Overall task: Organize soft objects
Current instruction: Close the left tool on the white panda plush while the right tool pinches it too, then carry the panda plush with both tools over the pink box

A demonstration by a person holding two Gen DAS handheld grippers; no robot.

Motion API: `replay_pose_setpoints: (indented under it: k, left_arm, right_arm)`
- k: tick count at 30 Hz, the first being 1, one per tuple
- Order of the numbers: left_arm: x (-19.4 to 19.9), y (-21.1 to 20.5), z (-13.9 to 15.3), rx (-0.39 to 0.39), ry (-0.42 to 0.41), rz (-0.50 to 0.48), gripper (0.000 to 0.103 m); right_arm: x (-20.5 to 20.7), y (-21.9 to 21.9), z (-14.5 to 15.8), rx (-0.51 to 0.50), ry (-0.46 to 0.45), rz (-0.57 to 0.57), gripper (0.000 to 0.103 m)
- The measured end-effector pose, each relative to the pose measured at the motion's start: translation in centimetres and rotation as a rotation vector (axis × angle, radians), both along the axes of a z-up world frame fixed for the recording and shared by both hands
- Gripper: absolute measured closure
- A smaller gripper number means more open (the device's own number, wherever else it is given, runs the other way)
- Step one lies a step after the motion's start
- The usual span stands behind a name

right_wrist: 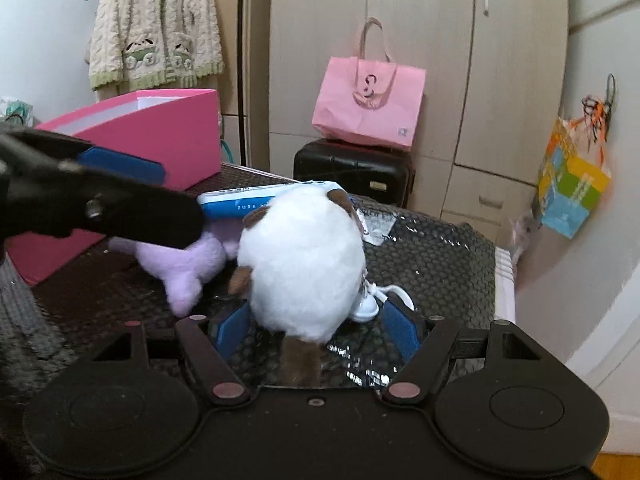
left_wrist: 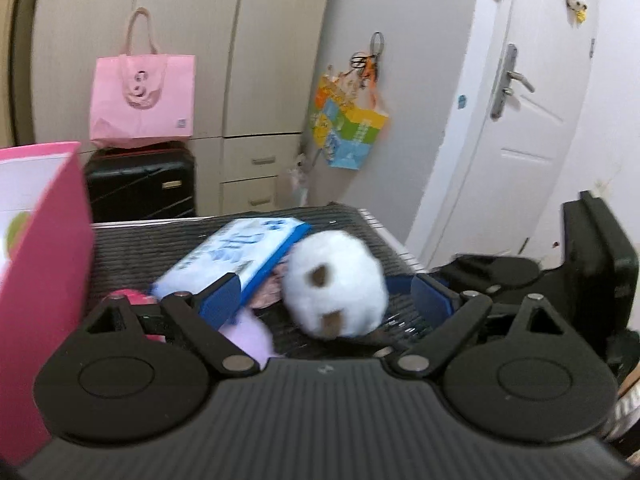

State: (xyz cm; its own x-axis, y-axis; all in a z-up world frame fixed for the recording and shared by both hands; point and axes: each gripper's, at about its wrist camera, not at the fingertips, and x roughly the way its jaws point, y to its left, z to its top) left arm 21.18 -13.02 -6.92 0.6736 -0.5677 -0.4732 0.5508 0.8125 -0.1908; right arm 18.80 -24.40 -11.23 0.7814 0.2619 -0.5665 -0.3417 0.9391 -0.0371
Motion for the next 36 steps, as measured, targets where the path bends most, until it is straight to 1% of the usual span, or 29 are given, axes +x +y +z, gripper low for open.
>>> replay_pose_setpoints:
  k: [1, 2, 3, 5, 8, 10, 11, 12, 13, 14, 16, 17, 18, 22, 25, 32, 36]
  left_arm:
    - [0.3, -0.7, -0.3, 0.001, 0.002, 0.006, 0.016]
    - [0.5, -1.4, -0.6, 0.001, 0.007, 0.028, 0.027]
    - [0.7, -1.9, -1.1, 0.001, 0.016, 0.044, 0.030]
    - [1.1, -2.7, -1.7, -0.017, 0.043, 0.056, 0.031]
    - [1.4, -3.1, -2.2, -0.041, 0.048, 0.071, 0.032]
    - [1.4, -3.4, -2.5, -0.028, 0.040, 0.083, 0.038]
    - [1.4, -3.5, -2.6, -0.019, 0.037, 0.089, 0.043]
    - [1.4, -3.6, -2.7, -0.008, 0.031, 0.094, 0.050]
    - [1.2, -3.6, -2.7, 0.007, 0.018, 0.102, 0.055]
    - [1.1, -3.7, -2.7, 0.018, 0.009, 0.102, 0.056]
    - [0.9, -3.7, -2.4, 0.015, 0.005, 0.095, 0.059]
    - [0.8, -3.8, -2.2, 0.017, 0.000, 0.092, 0.064]
    - [0.7, -3.8, -2.2, 0.017, 0.002, 0.089, 0.064]
    - [0.1, -4.0, -2.0, 0.024, -0.004, 0.087, 0.064]
    - [-0.6, -3.8, -1.8, 0.024, -0.007, 0.074, 0.064]
    - [-2.3, -3.5, -1.1, 0.037, -0.028, 0.055, 0.064]
    - [-3.4, -3.3, -0.6, 0.053, -0.059, 0.040, 0.064]
  right_arm:
    - [0.2, 0.1, -0.1, 0.004, 0.003, 0.012, 0.025]
    - [0.3, 0.3, -0.2, 0.001, 0.006, 0.021, 0.023]
    - [0.5, 0.5, -0.3, -0.010, 0.008, 0.028, 0.019]
    - [0.8, 0.9, -0.5, -0.047, 0.015, 0.030, 0.018]
    - [0.7, 1.2, -0.4, -0.077, 0.003, 0.041, 0.018]
    - [0.7, 1.1, -0.4, -0.071, 0.003, 0.037, 0.018]
    - [0.7, 1.0, -0.4, -0.066, 0.006, 0.034, 0.019]
    - [0.7, 0.9, -0.4, -0.064, 0.006, 0.022, 0.025]
    - [0.6, 0.8, -0.4, -0.064, 0.004, 0.004, 0.032]
    - [0.6, 0.7, -0.4, -0.055, 0.010, -0.001, 0.033]
    - [0.7, 0.2, -0.2, -0.017, 0.029, -0.017, 0.038]
    - [0.5, 0.1, -0.2, -0.010, 0.030, -0.023, 0.041]
    - [0.2, 0.1, 0.0, -0.007, 0.027, -0.022, 0.051]
    - [-0.9, 0.6, 0.0, -0.026, 0.013, -0.049, 0.051]
    - [-1.6, 0.6, 0.1, -0.011, 0.012, -0.058, 0.051]
    - [-3.0, 1.3, 0.7, -0.016, -0.004, -0.072, 0.051]
    - [-4.3, 1.5, 1.2, -0.006, -0.014, -0.084, 0.051]
